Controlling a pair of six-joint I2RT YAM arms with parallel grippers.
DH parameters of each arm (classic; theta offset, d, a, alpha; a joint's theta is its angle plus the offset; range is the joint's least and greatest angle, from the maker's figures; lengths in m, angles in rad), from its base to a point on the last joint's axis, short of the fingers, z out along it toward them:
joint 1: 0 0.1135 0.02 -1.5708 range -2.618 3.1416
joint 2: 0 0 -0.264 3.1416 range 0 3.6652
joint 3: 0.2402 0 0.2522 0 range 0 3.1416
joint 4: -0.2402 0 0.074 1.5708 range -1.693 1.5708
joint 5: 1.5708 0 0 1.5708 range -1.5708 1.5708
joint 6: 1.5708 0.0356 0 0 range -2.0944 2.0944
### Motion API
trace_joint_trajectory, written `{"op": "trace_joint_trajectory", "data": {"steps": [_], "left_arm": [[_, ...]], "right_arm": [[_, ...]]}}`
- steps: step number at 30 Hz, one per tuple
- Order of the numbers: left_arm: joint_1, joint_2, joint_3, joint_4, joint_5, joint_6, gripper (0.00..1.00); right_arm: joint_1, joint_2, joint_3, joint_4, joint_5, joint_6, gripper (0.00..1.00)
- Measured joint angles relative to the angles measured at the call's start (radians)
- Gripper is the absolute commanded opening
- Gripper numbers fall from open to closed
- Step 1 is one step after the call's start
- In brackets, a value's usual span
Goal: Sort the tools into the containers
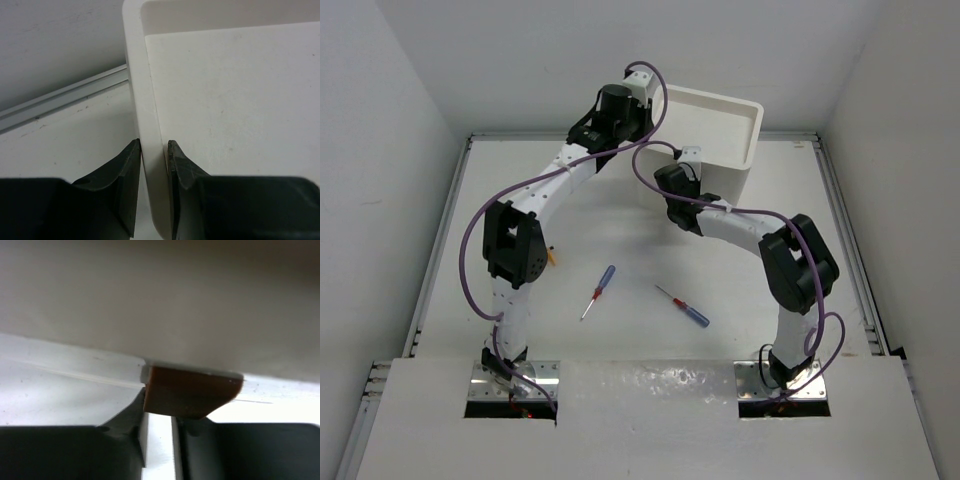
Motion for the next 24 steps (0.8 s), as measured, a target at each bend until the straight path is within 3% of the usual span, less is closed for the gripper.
{"op": "trace_joint_trajectory", "data": {"steps": [4,11,16,24], "left_arm": [[0.0,0.0,0.0,0.0,0.001,0.0,0.0],[0.0,0.0,0.0,0.003,0.0,-0.001,0.0],[-0.001,0.0,-0.002,0.005,-0.003,-0.007,0.0],[-0.013,0.0,-0.002,0.002,-0.01,-0.012,0.0]], "right_arm": [[-0.009,0.0,0.0,-0.005,-0.016,0.001,0.0],[-0.027,-0.004,-0.004,0.005,-0.053,-0.024,0.0],[-0.026,-0.066,-0.116,0.134,-0.086,-0.083,0.0],[0.101,-0.269,-0.326,0.233,-0.087,-0.18,0.0]]}}
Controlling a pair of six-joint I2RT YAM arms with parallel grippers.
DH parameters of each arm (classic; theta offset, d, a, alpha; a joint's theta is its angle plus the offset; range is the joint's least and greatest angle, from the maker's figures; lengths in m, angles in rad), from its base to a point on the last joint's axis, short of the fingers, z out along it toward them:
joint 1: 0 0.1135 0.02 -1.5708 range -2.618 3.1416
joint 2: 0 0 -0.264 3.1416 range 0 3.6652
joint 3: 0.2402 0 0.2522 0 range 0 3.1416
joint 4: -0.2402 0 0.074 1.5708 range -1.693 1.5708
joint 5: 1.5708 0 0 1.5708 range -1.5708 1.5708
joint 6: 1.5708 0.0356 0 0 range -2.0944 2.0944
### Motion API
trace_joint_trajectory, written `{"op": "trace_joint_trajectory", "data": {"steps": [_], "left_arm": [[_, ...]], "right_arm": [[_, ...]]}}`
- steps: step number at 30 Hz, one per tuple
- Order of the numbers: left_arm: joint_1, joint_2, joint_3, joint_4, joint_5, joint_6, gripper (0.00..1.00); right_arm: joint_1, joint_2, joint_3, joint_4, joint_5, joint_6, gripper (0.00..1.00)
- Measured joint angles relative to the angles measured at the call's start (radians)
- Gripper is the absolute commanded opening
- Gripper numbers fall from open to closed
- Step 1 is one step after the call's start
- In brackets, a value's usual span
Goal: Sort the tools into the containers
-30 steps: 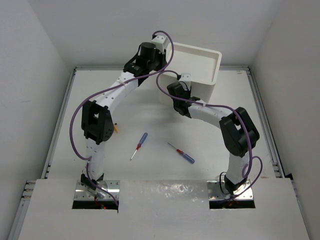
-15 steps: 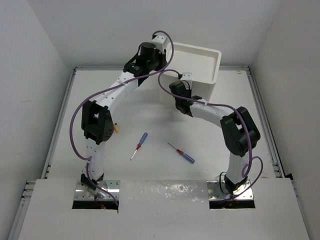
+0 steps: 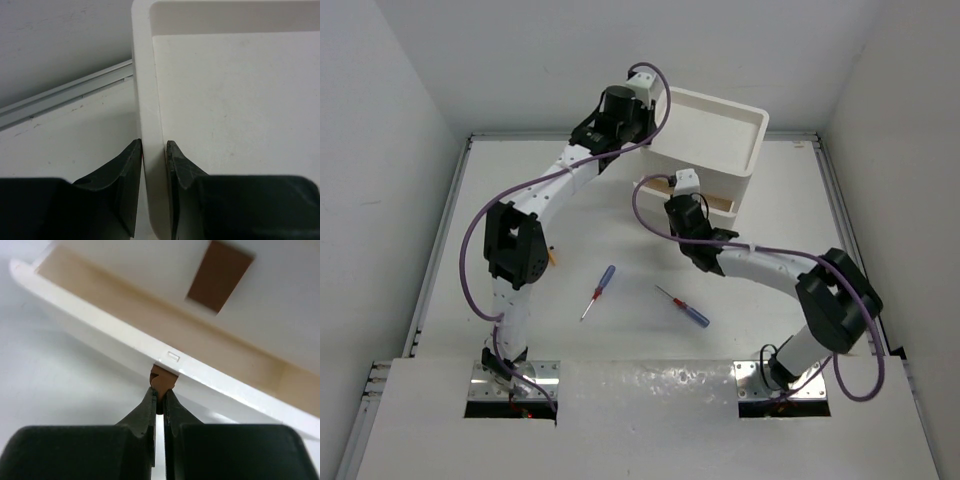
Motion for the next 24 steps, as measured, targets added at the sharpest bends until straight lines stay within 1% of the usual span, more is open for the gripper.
{"op": "trace_joint_trajectory", "data": {"steps": [4,9,13,16,17,19,20,23,24], "left_arm": [[-0.004,0.0,0.0,-0.002,0.0,0.0,0.0],[-0.009,0.0,0.003,-0.008,0.002,-0.011,0.0],[-0.017,0.0,0.004,-0.011,0.002,-0.014,0.0],[-0.018,0.0,0.004,-0.011,0.003,-0.014,0.0],[-0.018,0.0,0.004,-0.01,0.003,-0.013,0.0],[-0.018,0.0,0.004,-0.011,0.005,-0.013,0.08],[-0.018,0.0,0.004,-0.011,0.006,-0.013,0.12],[-0.018,0.0,0.006,-0.012,0.006,-0.013,0.25],[-0.018,0.0,0.006,-0.013,0.009,-0.012,0.34]], "right_arm": [[0.057,-0.093,-0.083,-0.01,-0.02,0.005,0.0],[0.091,-0.186,-0.153,-0.017,-0.022,0.041,0.0],[0.177,-0.236,-0.187,-0.051,-0.006,0.049,0.0],[0.218,-0.247,-0.178,-0.1,-0.042,0.035,0.31],[0.223,-0.247,-0.164,-0.123,-0.066,0.021,0.48],[0.226,-0.249,-0.127,-0.166,-0.113,-0.013,0.59],[0.227,-0.254,-0.113,-0.182,-0.138,-0.035,0.67],[0.246,-0.292,-0.095,-0.239,-0.221,-0.115,0.73],[0.262,-0.309,-0.093,-0.269,-0.243,-0.143,0.74]]}}
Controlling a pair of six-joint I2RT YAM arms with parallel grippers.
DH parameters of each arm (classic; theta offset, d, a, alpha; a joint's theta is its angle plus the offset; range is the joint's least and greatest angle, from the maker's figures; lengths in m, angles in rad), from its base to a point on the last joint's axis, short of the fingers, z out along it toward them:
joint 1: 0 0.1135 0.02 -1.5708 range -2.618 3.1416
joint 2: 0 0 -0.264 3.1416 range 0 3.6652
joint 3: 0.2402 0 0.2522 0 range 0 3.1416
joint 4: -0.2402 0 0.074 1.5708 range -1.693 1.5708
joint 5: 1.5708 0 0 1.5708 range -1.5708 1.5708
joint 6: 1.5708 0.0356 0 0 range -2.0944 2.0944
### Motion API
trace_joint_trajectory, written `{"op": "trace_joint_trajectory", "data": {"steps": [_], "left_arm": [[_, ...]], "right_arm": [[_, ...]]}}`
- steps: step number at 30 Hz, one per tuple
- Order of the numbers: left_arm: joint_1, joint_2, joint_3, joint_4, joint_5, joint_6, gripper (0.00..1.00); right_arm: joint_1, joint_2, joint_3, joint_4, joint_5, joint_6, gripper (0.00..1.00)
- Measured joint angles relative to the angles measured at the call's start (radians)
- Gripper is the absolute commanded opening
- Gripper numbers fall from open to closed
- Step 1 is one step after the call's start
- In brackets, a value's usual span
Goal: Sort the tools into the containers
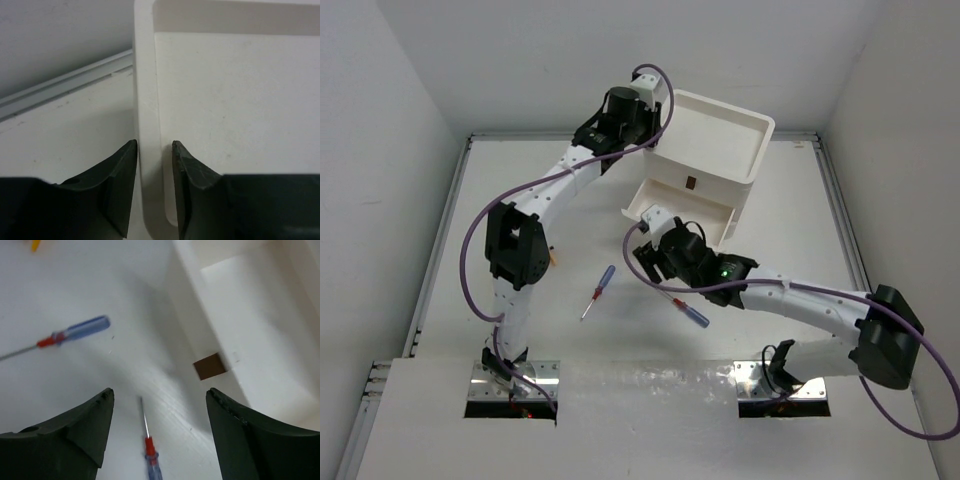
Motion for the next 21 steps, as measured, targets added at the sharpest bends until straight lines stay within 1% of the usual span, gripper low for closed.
{"op": "trace_joint_trajectory", "data": {"steps": [1,2,6,8,9,11,14,18,19,21], "left_arm": [[0.0,0.0,0.002,-0.005,0.01,-0.003,0.36],[0.0,0.0,0.003,-0.013,0.021,-0.004,0.41],[-0.003,0.0,0.023,-0.058,0.046,0.003,0.52],[-0.003,0.0,0.04,-0.074,0.057,0.004,0.59],[-0.002,0.0,0.046,-0.079,0.061,0.006,0.61],[-0.002,-0.002,0.053,-0.081,0.069,0.008,0.63],[0.0,-0.013,0.056,-0.095,0.076,0.018,0.64],[0.007,-0.051,0.056,-0.122,0.091,0.028,0.64],[0.008,-0.065,0.056,-0.126,0.095,0.029,0.64],[0.014,-0.099,0.056,-0.137,0.108,0.031,0.65]], "right_arm": [[0.025,-0.011,0.005,-0.037,-0.02,-0.028,0.74],[0.05,-0.015,0.014,-0.077,-0.04,-0.053,0.74],[0.114,0.008,0.026,-0.202,-0.141,-0.102,0.73],[0.117,0.04,0.012,-0.257,-0.178,-0.101,0.76],[0.116,0.056,-0.003,-0.274,-0.183,-0.096,0.81],[0.116,0.089,-0.047,-0.31,-0.174,-0.082,0.83],[0.106,0.148,-0.095,-0.354,-0.132,-0.062,0.84],[0.076,0.2,-0.114,-0.368,-0.086,-0.039,0.84],[0.068,0.2,-0.119,-0.362,-0.08,-0.037,0.83],[0.05,0.199,-0.136,-0.333,-0.092,-0.032,0.76]]}}
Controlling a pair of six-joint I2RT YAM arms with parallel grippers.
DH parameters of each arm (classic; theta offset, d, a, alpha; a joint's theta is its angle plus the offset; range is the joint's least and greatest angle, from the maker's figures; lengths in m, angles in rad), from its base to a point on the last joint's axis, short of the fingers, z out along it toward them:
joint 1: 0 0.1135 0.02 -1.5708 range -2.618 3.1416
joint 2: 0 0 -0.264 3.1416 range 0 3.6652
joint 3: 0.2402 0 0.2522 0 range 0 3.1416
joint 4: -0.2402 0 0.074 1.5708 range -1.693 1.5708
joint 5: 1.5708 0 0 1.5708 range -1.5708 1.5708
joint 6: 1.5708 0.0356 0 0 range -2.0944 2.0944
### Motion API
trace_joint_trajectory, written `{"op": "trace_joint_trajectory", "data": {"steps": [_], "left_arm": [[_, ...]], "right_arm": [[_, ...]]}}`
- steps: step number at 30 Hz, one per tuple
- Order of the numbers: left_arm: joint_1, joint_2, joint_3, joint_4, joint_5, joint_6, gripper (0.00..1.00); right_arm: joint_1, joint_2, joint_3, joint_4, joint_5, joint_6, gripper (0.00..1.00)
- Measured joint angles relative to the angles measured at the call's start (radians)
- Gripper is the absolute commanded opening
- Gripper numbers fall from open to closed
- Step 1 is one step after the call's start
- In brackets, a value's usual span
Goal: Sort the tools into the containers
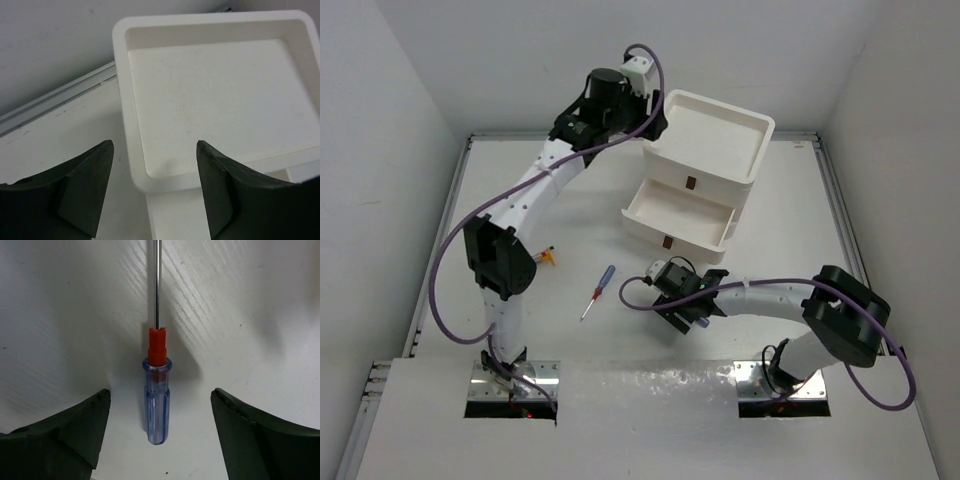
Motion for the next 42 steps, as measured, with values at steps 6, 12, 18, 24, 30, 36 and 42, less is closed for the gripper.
{"op": "trace_joint_trajectory", "data": {"steps": [6,12,18,24,30,36,42], "left_arm": [[0.061,-0.143,-0.04,-0.035,0.071,0.009,0.69],[0.211,-0.256,-0.109,-0.095,0.139,0.037,0.71],[0.383,-0.334,-0.259,-0.15,0.198,0.071,0.7],[0.453,-0.373,-0.408,-0.187,0.255,0.108,0.68],[0.449,-0.392,-0.484,-0.222,0.32,0.173,0.65],[0.448,-0.423,-0.562,-0.259,0.389,0.24,0.61],[0.323,-0.432,-0.705,-0.324,0.402,0.346,0.61]], "right_arm": [[-0.063,-0.023,-0.063,0.12,-0.184,0.023,0.05],[-0.066,0.008,-0.02,0.096,-0.216,-0.006,0.0],[-0.015,0.016,0.223,-0.149,-0.19,-0.132,0.0],[-0.038,-0.043,0.654,-0.137,-0.119,-0.362,0.0],[-0.291,0.033,0.766,-0.096,-0.058,-0.518,0.0],[-0.381,0.212,0.723,-0.154,-0.06,-0.574,0.0],[-0.421,0.229,0.701,-0.197,-0.071,-0.581,0.42]]}}
